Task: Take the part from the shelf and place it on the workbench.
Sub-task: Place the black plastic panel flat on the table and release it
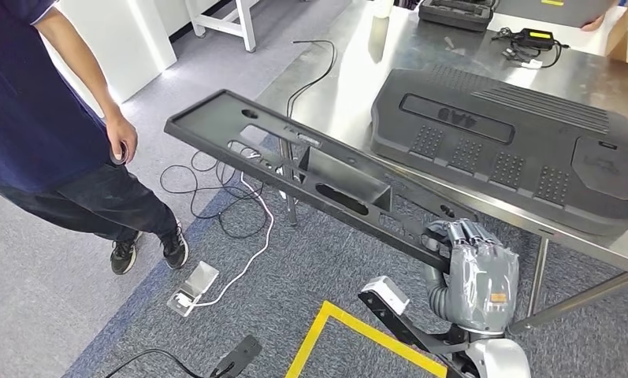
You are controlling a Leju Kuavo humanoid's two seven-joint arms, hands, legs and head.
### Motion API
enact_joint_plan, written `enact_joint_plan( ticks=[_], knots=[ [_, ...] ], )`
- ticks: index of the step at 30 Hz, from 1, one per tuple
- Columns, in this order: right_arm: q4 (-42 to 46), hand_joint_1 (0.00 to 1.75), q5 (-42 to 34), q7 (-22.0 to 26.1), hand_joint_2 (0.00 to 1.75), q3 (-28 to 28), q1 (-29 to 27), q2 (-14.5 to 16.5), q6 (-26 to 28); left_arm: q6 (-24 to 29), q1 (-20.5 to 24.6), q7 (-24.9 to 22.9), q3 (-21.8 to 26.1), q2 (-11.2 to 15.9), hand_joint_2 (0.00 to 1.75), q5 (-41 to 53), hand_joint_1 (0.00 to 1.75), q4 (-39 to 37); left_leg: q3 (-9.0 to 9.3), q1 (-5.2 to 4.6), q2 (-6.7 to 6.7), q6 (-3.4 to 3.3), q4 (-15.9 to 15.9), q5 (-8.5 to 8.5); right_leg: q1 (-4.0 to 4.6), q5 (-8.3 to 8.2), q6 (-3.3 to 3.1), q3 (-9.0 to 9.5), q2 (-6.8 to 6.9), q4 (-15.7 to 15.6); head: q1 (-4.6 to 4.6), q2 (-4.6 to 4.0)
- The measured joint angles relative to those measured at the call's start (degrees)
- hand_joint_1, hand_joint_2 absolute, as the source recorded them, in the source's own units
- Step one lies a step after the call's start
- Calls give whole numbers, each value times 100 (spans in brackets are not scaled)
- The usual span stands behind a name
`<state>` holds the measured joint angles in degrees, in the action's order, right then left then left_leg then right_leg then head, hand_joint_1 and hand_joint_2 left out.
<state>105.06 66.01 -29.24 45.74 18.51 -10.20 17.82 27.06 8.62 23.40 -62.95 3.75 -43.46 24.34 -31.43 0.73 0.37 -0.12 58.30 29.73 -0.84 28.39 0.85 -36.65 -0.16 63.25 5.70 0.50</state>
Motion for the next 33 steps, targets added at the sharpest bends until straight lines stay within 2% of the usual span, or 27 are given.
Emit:
enact_joint_plan(
  ticks=[1, 2, 4, 6, 7, 9, 10, 11, 12, 13, 15, 16, 18, 20, 22, 23, 25, 26, 27, 28, 29, 31, 32, 33],
  knots=[
    [9, 175, 0, -1, 175, -8, 5, -3, 0, 1, 3, 0, 0, 1, 175, -1, 0, 2, 12, -4, 2, 36, 19, 35, 6, -64, -17, 95, -3, -218, -5, 0],
    [17, 175, -1, -4, 175, -16, 8, -8, -1, 1, 3, 0, 0, 1, 175, -2, 0, 4, 14, -10, 2, 66, 28, 56, 20, -41, -43, 133, -9, -300, 1, 0],
    [33, 175, -2, -11, 175, -32, 13, -20, -4, 2, 0, 1, 0, 1, 175, -3, 0, 10, 22, -10, -2, 123, 17, 78, 32, -3, -121, 142, -24, -335, 27, 0],
    [45, 175, -2, -22, 175, -48, 19, -27, -7, 2, 0, 1, 0, 1, 175, -3, 0, 20, 6, 0, -8, 180, 140, 176, 17, 13, -190, 187, -20, -375, 53, 0],
    [51, 175, -2, -32, 175, -52, 26, -27, -6, 2, 1, 2, 0, 1, 175, -3, 0, 25, -77, 3, -9, 204, 350, 287, 6, 22, -222, 220, -11, -395, 66, 0],
    [55, 175, -2, -60, 175, -60, 36, -31, 5, 2, -10, 3, 0, 1, 175, -3, 0, 31, -441, 9, -12, 236, 1077, 577, 13, 64, -269, 281, 5, -402, 85, 0],
    [56, 175, -2, -73, 175, -63, 38, -34, 14, 2, -20, 3, 0, 1, 175, -3, 0, 31, -651, 11, -12, 244, 1431, 668, 21, 90, -281, 311, 7, -401, 89, 0],
    [56, 175, -2, -83, 175, -69, 38, -38, 25, 2, -32, 2, 0, 1, 175, -3, 0, 31, -802, 12, -12, 244, 1637, 663, 27, 119, -285, 347, 3, -401, 90, 0],
    [56, 175, -2, -92, 175, -76, 39, -41, 42, 3, -41, 2, 0, 1, 175, -3, 0, 32, -856, 10, -12, 234, 1628, 541, 31, 151, -283, 390, -3, -400, 92, 0],
    [56, 175, -1, -100, 175, -89, 42, -44, 62, 8, -47, 1, 0, 1, 175, -1, 0, 32, -798, 7, -12, 214, 1382, 310, 34, 187, -278, 442, -11, -400, 96, 0],
    [55, 175, 7, -120, 175, -124, 65, -50, 119, 16, -53, -1, -1, 3, 175, 6, 0, 33, -556, -19, -10, 153, 660, -154, 43, 266, -254, 551, -19, -403, 87, 0],
    [55, 175, 12, -128, 175, -144, 85, -55, 150, 19, -53, -2, -3, 4, 175, 13, 0, 37, -454, -41, -8, 118, 390, -273, 44, 295, -235, 581, -24, -409, 72, 0],
    [55, 175, 22, -144, 175, -192, 122, -67, 193, 19, -50, -15, -7, 10, 175, 28, 0, 46, -377, -84, -6, 62, 212, -254, 42, 321, -184, 589, -26, -430, 48, 0],
    [57, 175, 29, -155, 175, -243, 142, -81, 205, 19, -42, -40, -10, 13, 175, 48, 0, 64, -327, -70, -8, 22, 100, -217, 36, 348, -121, 605, -19, -451, 54, 0],
    [60, 175, 36, -159, 175, -281, 175, -104, 208, 19, -33, -68, -12, 15, 175, 73, 0, 79, -238, -31, -13, -21, -7, -217, 40, 488, -69, 524, -11, -224, 48, 0],
    [62, 175, 37, -163, 175, -295, 192, -116, 212, 19, -24, -80, -14, 16, 175, 81, 0, 85, -195, -19, -17, -46, -40, -210, 36, 619, -52, 374, -9, 71, 43, 0],
    [62, 175, 33, -179, 175, -327, 210, -137, 220, 17, -4, -98, -19, 16, 175, 89, 0, 93, -147, -20, -19, -83, -53, -172, 31, 867, -25, -90, -10, 840, 42, 0],
    [62, 175, 30, -187, 175, -343, 210, -149, 222, 17, -3, -101, -21, 16, 175, 90, 0, 100, -121, -20, -18, -89, -52, -145, 27, 885, -14, -287, -10, 1101, 42, 0],
    [62, 175, 27, -191, 175, -355, 209, -161, 224, 17, -4, -103, -23, 16, 175, 91, 0, 105, -92, -19, -16, -88, -50, -119, 24, 815, -8, -400, -9, 1195, 43, 0],
    [62, 175, 23, -192, 175, -361, 209, -172, 224, 17, -6, -104, -24, 16, 175, 92, 0, 108, -60, -17, -12, -83, -48, -93, 21, 670, -8, -426, -9, 1125, 43, 0],
    [62, 175, 21, -192, 175, -364, 209, -180, 225, 17, -7, -105, -24, 16, 175, 92, 0, 111, -18, -14, -7, -74, -45, -61, 18, 455, -12, -363, -8, 888, 43, 0],
    [61, 175, 17, -192, 175, -373, 213, -187, 225, 14, -3, -105, -25, 16, 175, 93, 0, 119, 69, -14, -1, -33, -34, 17, 17, 35, -29, -120, -3, 230, 38, 0],
    [61, 175, 17, -192, 175, -378, 219, -190, 227, 11, 1, -107, -26, 16, 175, 93, 0, 125, 96, -21, 3, -3, -16, 58, 22, -85, -44, -2, -1, -68, 27, 0],
    [61, 175, 17, -193, 175, -381, 224, -194, 229, 8, 5, -109, -27, 16, 175, 92, 0, 130, 109, -30, 5, 29, -5, 86, 30, -126, -64, 70, -1, -248, 31, 0]
  ],
)
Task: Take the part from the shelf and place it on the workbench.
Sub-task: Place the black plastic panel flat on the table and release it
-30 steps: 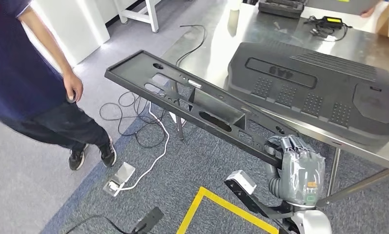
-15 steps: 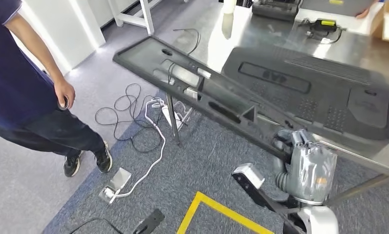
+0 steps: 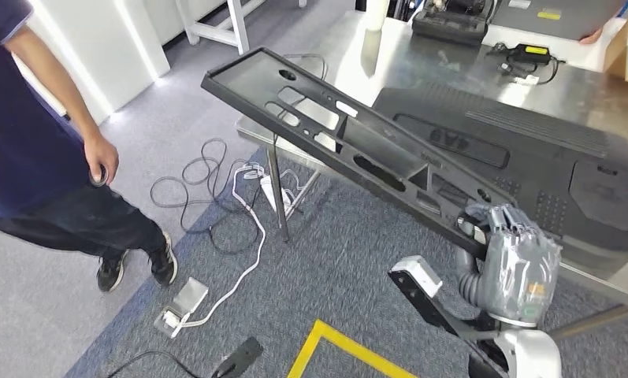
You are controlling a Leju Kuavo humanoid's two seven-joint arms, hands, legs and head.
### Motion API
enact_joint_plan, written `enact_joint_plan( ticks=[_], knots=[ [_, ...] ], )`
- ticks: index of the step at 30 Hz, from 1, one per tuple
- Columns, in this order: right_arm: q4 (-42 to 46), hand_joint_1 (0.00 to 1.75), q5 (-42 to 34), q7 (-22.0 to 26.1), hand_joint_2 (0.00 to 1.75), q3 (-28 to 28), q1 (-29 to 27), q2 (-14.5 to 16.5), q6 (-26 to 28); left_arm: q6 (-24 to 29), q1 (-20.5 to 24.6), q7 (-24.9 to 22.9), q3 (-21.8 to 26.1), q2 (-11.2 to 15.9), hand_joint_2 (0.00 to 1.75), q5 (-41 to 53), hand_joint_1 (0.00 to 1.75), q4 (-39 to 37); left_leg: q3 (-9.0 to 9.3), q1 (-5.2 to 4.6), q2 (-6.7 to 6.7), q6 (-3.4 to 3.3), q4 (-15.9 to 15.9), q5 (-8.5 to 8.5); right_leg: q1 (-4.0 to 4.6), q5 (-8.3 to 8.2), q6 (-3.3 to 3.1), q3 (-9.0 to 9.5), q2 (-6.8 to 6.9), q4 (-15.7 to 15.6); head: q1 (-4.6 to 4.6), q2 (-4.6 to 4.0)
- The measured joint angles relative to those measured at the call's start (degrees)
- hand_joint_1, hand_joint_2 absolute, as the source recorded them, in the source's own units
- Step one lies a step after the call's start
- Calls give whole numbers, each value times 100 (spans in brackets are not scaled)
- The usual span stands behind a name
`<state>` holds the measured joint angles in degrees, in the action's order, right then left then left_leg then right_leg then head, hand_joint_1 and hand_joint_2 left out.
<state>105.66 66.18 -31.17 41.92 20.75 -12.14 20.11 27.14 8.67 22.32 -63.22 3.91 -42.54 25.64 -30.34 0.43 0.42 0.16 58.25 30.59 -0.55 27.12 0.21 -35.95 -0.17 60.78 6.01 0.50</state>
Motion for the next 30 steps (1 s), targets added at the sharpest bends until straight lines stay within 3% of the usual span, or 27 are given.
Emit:
enact_joint_plan(
  ticks=[3, 5, 6, 8, 9, 10, 11, 13, 15, 17, 20, 22, 24, 25, 26, 28, 30],
  knots=[
    [1, 175, -1, -11, 175, -11, 7, -19, 9, -6, 8, -4, -5, 0, 175, 0, 0, 9, 9, -6, -7, 80, -1, 49, 14, 66, -82, 44, -18, -105, 36, 0],
    [3, 175, -1, -17, 175, -16, 16, -26, 22, -5, 20, -4, -7, 0, 175, 3, 0, 14, -42, 3, -15, 136, 193, 176, -5, 88, -139, 97, -14, -150, 56, 0],
    [4, 175, -3, -20, 175, -17, 23, -26, 34, -4, 26, -4, -8, 0, 175, 4, 0, 18, -161, 9, -16, 161, 461, 299, -14, 103, -169, 132, -5, -167, 67, 0],
    [4, 175, -15, -25, 175, -17, 33, -29, 60, -4, 21, -4, -8, 0, 175, 5, 0, 25, -573, 20, -17, 193, 1226, 557, -7, 149, -211, 188, 7, -170, 84, 0],
    [4, 175, -23, -28, 175, -17, 33, -32, 69, -4, 15, -4, -9, 0, 175, 5, 0, 26, -773, 22, -17, 201, 1531, 605, -3, 176, -220, 221, 6, -169, 86, 0],
    [4, 175, -31, -31, 175, -17, 33, -34, 74, -5, 10, -4, -9, 0, 175, 5, 0, 26, -894, 22, -17, 200, 1648, 542, -1, 207, -220, 261, 2, -169, 88, 0],
    [4, 175, -33, -35, 175, -18, 34, -36, 78, -5, 8, -4, -10, 0, 175, 7, 0, 26, -914, 22, -17, 190, 1545, 364, 0, 241, -214, 311, -4, -168, 91, 0],
    [3, 175, -37, -40, 175, -25, 35, -38, 97, -5, 11, -4, -10, 0, 175, 13, 0, 26, -713, 15, -13, 140, 860, -155, 0, 320, -192, 423, -14, -173, 95, 0],
    [2, 175, -44, -43, 175, -39, 49, -43, 133, -8, 16, -6, -10, 0, 175, 25, 0, 26, -541, -24, -9, 75, 330, -427, 6, 374, -152, 474, -22, -175, 74, 0],
    [2, 175, -52, -54, 175, -58, 61, -53, 161, -10, 24, -9, -12, 1, 175, 37, 0, 28, -512, -62, -9, 18, 199, -390, 9, 386, -96, 461, -25, -188, 61, 0],
    [5, 175, -59, -74, 175, -89, 74, -82, 178, -15, 33, -9, -14, 1, 175, 50, 0, 39, -409, -11, -13, -39, 37, -352, 13, 493, -2, 432, -12, -79, 59, 0],
    [6, 175, -72, -95, 175, -104, 91, -110, 204, -22, 48, -9, -14, 2, 175, 63, 0, 43, -337, 5, -17, -83, -20, -338, 6, 739, 34, 153, -8, 479, 43, 0],
    [6, 175, -87, -126, 175, -119, 92, -137, 225, -30, 59, -9, -14, 2, 175, 87, 0, 44, -299, 2, -19, -114, -21, -300, -1, 947, 57, -301, -8, 1208, 36, 0],
    [6, 175, -93, -138, 175, -127, 87, -150, 227, -33, 59, -9, -14, 2, 175, 97, 0, 44, -276, 1, -19, -118, -19, -277, -3, 918, 63, -449, -7, 1378, 35, 0],
    [6, 175, -96, -146, 175, -136, 84, -164, 227, -34, 58, -9, -14, 2, 175, 106, 0, 44, -247, 1, -16, -114, -16, -251, -4, 775, 62, -491, -7, 1329, 35, 0],
    [6, 175, -98, -152, 175, -150, 82, -188, 226, -37, 60, -9, -14, 1, 175, 113, 0, 43, -173, 6, -10, -86, -1, -179, -6, 285, 45, -281, -1, 666, 31, 0],
    [9, 175, -96, -158, 175, -160, 80, -202, 226, -40, 70, -9, -14, 0, 175, 119, 0, 44, -141, -12, -7, -32, 33, -109, 7, 12, 8, -47, 4, 61, 12, 0]
  ],
)
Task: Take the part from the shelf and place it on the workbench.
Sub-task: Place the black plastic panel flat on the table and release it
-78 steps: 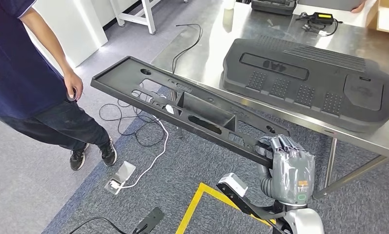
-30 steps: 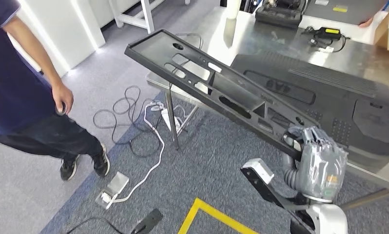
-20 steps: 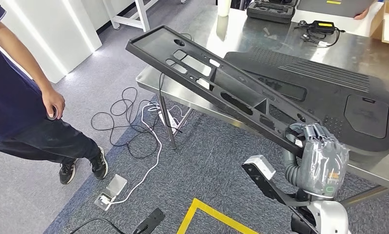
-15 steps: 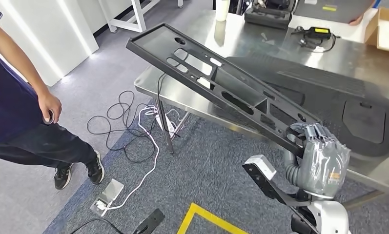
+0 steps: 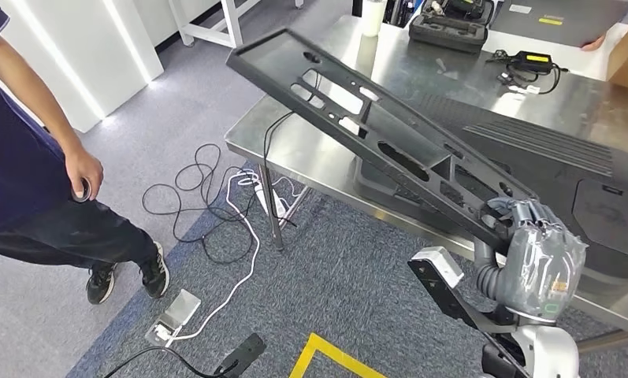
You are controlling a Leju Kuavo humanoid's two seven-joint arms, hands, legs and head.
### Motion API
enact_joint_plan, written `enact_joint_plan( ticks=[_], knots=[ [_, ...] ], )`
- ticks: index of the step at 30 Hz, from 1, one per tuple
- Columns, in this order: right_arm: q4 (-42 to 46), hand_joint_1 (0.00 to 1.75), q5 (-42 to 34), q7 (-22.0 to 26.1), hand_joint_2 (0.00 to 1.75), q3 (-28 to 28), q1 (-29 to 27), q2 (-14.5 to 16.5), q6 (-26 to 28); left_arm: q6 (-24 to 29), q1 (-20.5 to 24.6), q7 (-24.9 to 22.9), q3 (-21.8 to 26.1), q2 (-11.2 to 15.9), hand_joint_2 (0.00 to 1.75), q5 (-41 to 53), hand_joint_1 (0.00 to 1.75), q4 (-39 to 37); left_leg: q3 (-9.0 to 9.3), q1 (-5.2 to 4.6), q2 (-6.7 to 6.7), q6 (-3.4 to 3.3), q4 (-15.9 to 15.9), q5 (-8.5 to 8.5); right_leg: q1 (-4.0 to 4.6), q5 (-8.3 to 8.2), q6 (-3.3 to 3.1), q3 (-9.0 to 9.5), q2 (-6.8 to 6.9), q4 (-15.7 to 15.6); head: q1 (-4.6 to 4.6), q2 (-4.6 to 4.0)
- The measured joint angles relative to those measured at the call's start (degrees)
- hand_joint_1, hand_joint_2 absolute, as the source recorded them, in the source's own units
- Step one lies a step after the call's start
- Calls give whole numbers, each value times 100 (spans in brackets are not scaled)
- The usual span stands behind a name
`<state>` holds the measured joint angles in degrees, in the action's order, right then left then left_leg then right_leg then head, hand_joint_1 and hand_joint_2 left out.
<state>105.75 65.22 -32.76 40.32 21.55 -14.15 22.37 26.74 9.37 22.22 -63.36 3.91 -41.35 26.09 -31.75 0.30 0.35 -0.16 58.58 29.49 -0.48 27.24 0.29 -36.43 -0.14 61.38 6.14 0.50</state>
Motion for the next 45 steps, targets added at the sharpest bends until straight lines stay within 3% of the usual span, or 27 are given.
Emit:
enact_joint_plan(
  ticks=[4, 6, 9, 10, 11, 13, 15, 18, 21, 22, 24, 25, 26, 27, 29, 31, 33, 36, 38, 40, 41, 42, 45],
  knots=[
    [7, 175, 27, -11, 175, -18, -20, -25, 3, -4, 14, -1, 0, 0, 175, 21, 0, 1, 11, -12, -3, 106, 21, 62, 8, 33, -103, 71, -21, -174, 43, 0],
    [13, 175, 50, -14, 175, -25, -22, -33, 3, -10, 27, 1, 0, 0, 175, 37, 0, 2, -83, -5, -7, 163, 300, 226, -15, 52, -162, 133, -15, -218, 62, 0],
    [19, 175, 84, -47, 175, -34, -39, -35, 2, -32, 26, -1, -2, 0, 175, 79, 0, 3, -651, 18, -10, 220, 1386, 620, -10, 121, -227, 230, -3, -230, 92, 0],
    [19, 175, 96, -63, 175, -43, -60, -37, 2, -43, 22, -5, -2, 0, 175, 96, 0, 3, -807, 22, -10, 226, 1610, 622, -7, 152, -232, 269, -6, -229, 96, 0],
    [21, 175, 109, -77, 175, -57, -86, -40, 2, -56, 22, -12, -2, 0, 175, 110, 0, 3, -865, 23, -10, 223, 1617, 506, -5, 184, -229, 315, -10, -229, 100, 0],
    [37, 175, 137, -102, 175, -98, -129, -52, 4, -84, 30, -34, -2, 0, 175, 141, 0, 3, -699, 22, -9, 188, 1021, 13, -5, 261, -209, 427, -20, -230, 106, 0],
    [55, 175, 157, -119, 175, -137, -144, -67, 11, -103, 41, -57, -2, 0, 175, 173, 0, 2, -468, -3, -4, 131, 385, -315, 0, 325, -174, 491, -34, -234, 84, 0],
    [76, 175, 176, -129, 175, -187, -157, -78, 26, -123, 56, -69, -2, 0, 175, 202, 0, 1, -388, -51, -4, 44, 115, -290, -1, 351, -86, 480, -52, -256, 68, 0],
    [94, 175, 185, -131, 175, -240, -150, -98, 28, -133, 67, -69, -3, -2, 175, 219, 0, 2, -273, -1, -13, -22, -19, -268, -6, 490, 2, 428, -37, -62, 58, 0],
    [98, 175, 186, -131, 175, -258, -145, -105, 29, -134, 76, -69, -3, -2, 175, 222, 0, 2, -225, 12, -16, -48, -48, -256, -9, 614, 21, 290, -31, 221, 49, 0],
    [99, 175, 188, -137, 175, -285, -143, -114, 27, -140, 94, -69, -2, -3, 175, 226, 0, 1, -159, 8, -19, -91, -59, -209, -13, 870, 51, -163, -27, 995, 41, 0],
    [98, 175, 194, -143, 175, -291, -146, -117, 19, -145, 97, -69, -3, -3, 175, 231, 0, 1, -129, 6, -17, -100, -58, -180, -17, 901, 63, -366, -25, 1274, 39, 0],
    [98, 175, 202, -150, 175, -294, -148, -122, 3, -151, 96, -69, -3, -3, 175, 237, 0, 1, -93, 5, -14, -99, -57, -149, -20, 818, 68, -475, -24, 1351, 39, 0],
    [98, 175, 211, -159, 175, -296, -145, -130, -19, -158, 96, -69, -3, -4, 175, 245, 0, 1, -50, 7, -8, -92, -55, -116, -24, 623, 66, -473, -21, 1203, 38, 0],
    [95, 175, 227, -184, 175, -302, -114, -146, -75, -176, 97, -70, -2, -4, 175, 271, 0, 1, 46, 12, 5, -56, -45, -31, -26, 128, 44, -231, -13, 491, 35, 0],
    [86, 175, 235, -203, 175, -310, -47, -159, -126, -193, 110, -73, -2, -4, 175, 291, 0, 1, 78, 0, 10, 2, -20, 35, -3, -87, 5, -34, -10, -31, 15, 0],
    [78, 175, 235, -216, 175, -315, 3, -166, -165, -202, 122, -77, -2, -4, 175, 294, 0, 1, 68, -15, 8, 49, -19, 56, 21, -50, -46, -7, -13, -137, 25, 0],
    [54, 175, 227, -225, 175, -317, 66, -180, -219, -197, 131, -78, -2, -3, 175, 295, 0, 1, 53, -16, 2, 131, 108, 178, -12, -17, -130, 58, -11, -208, 66, 0],
    [26, 175, 201, -233, 175, -316, 148, -182, -257, -189, 134, -77, -2, -3, 175, 293, 0, 1, -211, -4, -3, 182, 675, 422, -24, 17, -187, 124, -3, -238, 97, 0],
    [-8, 175, 170, -252, 175, -316, 206, -182, -286, -187, 116, -77, -2, -2, 175, 292, 0, 1, -664, 7, -6, 212, 1429, 629, -18, 72, -226, 187, 2, -240, 113, 0],
    [-28, 175, 162, -260, 175, -316, 217, -182, -298, -186, 104, -77, -2, -2, 175, 292, 0, 1, -816, 9, -6, 216, 1611, 595, -16, 107, -231, 231, 1, -239, 116, 0],
    [-51, 175, 158, -264, 175, -316, 224, -182, -309, -186, 95, -77, -2, -2, 175, 292, 0, 1, -879, 10, -6, 212, 1598, 455, -14, 144, -229, 285, -1, -239, 120, 0],
    [-107, 175, 155, -266, 175, -316, 259, -182, -326, -182, 91, -76, -2, -2, 175, 292, 0, 1, -604, -11, -5, 135, 627, -269, -3, 267, -190, 454, -9, -241, 125, 0]
  ],
)
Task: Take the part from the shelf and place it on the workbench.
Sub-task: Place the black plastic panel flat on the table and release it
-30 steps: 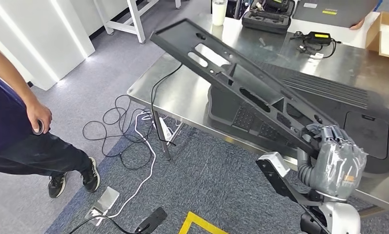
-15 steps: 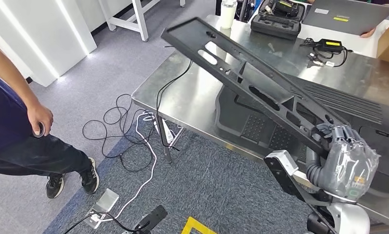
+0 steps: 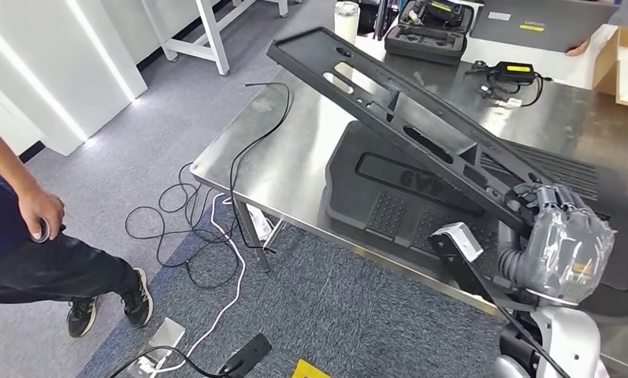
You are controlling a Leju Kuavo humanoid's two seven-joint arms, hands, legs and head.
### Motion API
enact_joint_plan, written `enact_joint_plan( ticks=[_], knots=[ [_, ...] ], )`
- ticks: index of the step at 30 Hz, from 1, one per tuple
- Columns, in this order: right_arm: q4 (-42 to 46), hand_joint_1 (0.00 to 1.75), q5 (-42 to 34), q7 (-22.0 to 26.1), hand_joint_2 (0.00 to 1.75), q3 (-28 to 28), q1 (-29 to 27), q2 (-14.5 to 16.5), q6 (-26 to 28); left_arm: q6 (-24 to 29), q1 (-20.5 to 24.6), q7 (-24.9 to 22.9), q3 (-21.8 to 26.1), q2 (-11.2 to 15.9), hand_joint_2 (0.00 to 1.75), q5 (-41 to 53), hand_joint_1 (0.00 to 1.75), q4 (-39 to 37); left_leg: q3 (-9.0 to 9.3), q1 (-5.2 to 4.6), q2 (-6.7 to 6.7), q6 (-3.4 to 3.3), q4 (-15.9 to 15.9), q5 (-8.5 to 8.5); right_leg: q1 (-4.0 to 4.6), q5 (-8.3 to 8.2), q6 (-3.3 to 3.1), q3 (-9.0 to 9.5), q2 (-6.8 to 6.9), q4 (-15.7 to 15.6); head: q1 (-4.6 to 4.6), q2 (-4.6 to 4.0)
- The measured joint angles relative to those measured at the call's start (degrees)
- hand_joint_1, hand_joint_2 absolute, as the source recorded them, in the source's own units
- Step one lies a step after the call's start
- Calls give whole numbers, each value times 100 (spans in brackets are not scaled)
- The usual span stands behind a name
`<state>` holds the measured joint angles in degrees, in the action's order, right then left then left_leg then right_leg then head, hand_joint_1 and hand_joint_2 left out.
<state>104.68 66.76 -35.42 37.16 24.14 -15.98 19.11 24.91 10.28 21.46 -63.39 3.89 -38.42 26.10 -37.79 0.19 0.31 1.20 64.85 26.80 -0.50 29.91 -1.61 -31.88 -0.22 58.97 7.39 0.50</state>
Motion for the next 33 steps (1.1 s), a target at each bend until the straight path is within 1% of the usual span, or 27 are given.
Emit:
enact_joint_plan(
  ticks=[1, 2, 3, 5, 6, 7, 8, 10, 11, 12, 13, 14, 15, 16, 17, 19, 21, 26, 29, 33],
  knots=[
    [-16, 175, -8, -5, 175, 0, 25, 0, -3, 3, 0, 1, 1, 0, 175, 1, 0, 0, 98, -19, 0, -36, -281, -116, 3, 29, 22, 27, -5, -2, -7, 0],
    [-32, 175, -17, -15, 175, 0, 52, 0, -5, 6, 0, 1, 1, 0, 175, 2, 0, 0, 154, -40, 0, -70, -447, -136, 4, 48, 48, 33, -8, -8, -12, 0],
    [-51, 175, -28, -25, 175, 0, 78, -1, -7, 9, 1, 2, 2, 0, 175, 3, 0, 0, 177, -59, -1, -97, -499, -94, 4, 57, 77, 32, -9, -19, -18, 0],
    [-85, 175, -48, -40, 175, 0, 111, -2, -7, 11, 1, 2, 4, -1, 175, 6, 0, 0, 225, -43, 0, -136, -610, -62, -2, 86, 137, 42, -3, -36, -9, 0],
    [-101, 175, -57, -43, 175, 0, 128, -5, -7, 11, 2, 2, 6, -1, 175, 9, 0, 0, 264, -24, -1, -150, -660, -62, -2, 128, 166, 28, 1, 22, -16, 0],
    [-115, 175, -66, -48, 175, 0, 154, -7, -5, 11, 5, 2, 8, -1, 175, 11, 0, 0, 312, -4, -2, -167, -710, -62, -3, 213, 194, -47, 1, 191, -27, 0],
    [-130, 175, -74, -60, 175, 0, 179, -9, -4, 11, 9, 2, 9, -1, 175, 16, 0, 0, 355, 7, -5, -187, -737, -53, -10, 335, 216, -199, 2, 484, -37, 0],
    [-161, 175, -83, -101, 175, 0, 213, -14, -2, 10, 17, 2, 11, 0, 175, 31, 0, 0, 412, 10, -5, -225, -743, -12, -19, 567, 257, -655, 1, 1236, -55, 0],
    [-177, 175, -87, -122, 175, 0, 214, -16, -2, 9, 13, 1, 11, 0, 175, 38, 0, 0, 438, 11, -3, -233, -737, 15, -25, 583, 270, -843, 1, 1486, -56, 0],
    [-192, 175, -91, -140, 175, 0, 213, -19, -2, 5, 6, 0, 11, 0, 175, 43, 0, 0, 470, 15, 1, -230, -728, 46, -32, 484, 277, -937, 2, 1531, -58, 0],
    [-205, 175, -93, -152, 175, 0, 213, -22, -3, 2, 0, -1, 13, 0, 175, 44, 0, 0, 509, 21, 8, -219, -716, 84, -38, 275, 278, -918, 3, 1346, -60, 0],
    [-216, 175, -96, -162, 175, 0, 213, -25, -4, -2, -3, -2, 15, 0, 175, 43, 0, 0, 549, 28, 15, -200, -698, 131, -44, 1, 274, -809, 7, 985, -62, 0],
    [-226, 175, -96, -173, 175, 0, 216, -27, -5, -4, -1, -2, 18, 0, 175, 41, 0, -1, 575, 27, 19, -171, -676, 179, -42, -198, 266, -677, 12, 636, -72, 0],
    [-233, 175, -98, -182, 175, 0, 221, -29, -5, -4, 3, -2, 21, 0, 175, 40, 0, -1, 585, 19, 25, -141, -643, 221, -38, -326, 246, -568, 14, 338, -86, 0],
    [-241, 175, -102, -192, 175, 0, 223, -29, -5, -4, 4, -2, 22, 0, 175, 40, 0, -1, 583, 5, 28, -118, -614, 258, -37, -370, 225, -505, 14, 164, -88, 0],
    [-259, 175, -109, -209, 175, 0, 225, -34, -5, 3, 1, -2, 24, 0, 175, 39, 0, -2, 576, -14, 32, -115, -589, 287, -31, -335, 180, -487, 1, 91, -77, 0],
    [-274, 175, -107, -219, 175, 0, 222, -44, -5, 17, -5, -4, 25, 0, 175, 39, 0, -2, 598, -12, 28, -132, -613, 289, -22, -322, 159, -484, -9, 96, -56, 0],
    [-285, 175, -86, -266, 175, 0, 223, -48, -3, 32, -1, -89, 26, 0, 175, 72, 0, -2, 668, -8, 27, -125, -684, 293, -8, -282, 102, -449, -11, 96, -47, 0],
    [-294, 175, -68, -284, 175, 0, 222, -52, 1, 33, -1, -122, 26, 0, 175, 106, 0, -2, 687, -5, 26, -105, -710, 299, -3, -269, 83, -439, -11, 96, -47, 0],
    [-312, 175, -58, -287, 175, 0, 223, -59, 18, 42, -4, -125, 26, 0, 175, 109, 0, -2, 693, 7, 25, -50, -723, 301, 8, -264, 75, -430, -8, 96, -50, 0]
  ],
)
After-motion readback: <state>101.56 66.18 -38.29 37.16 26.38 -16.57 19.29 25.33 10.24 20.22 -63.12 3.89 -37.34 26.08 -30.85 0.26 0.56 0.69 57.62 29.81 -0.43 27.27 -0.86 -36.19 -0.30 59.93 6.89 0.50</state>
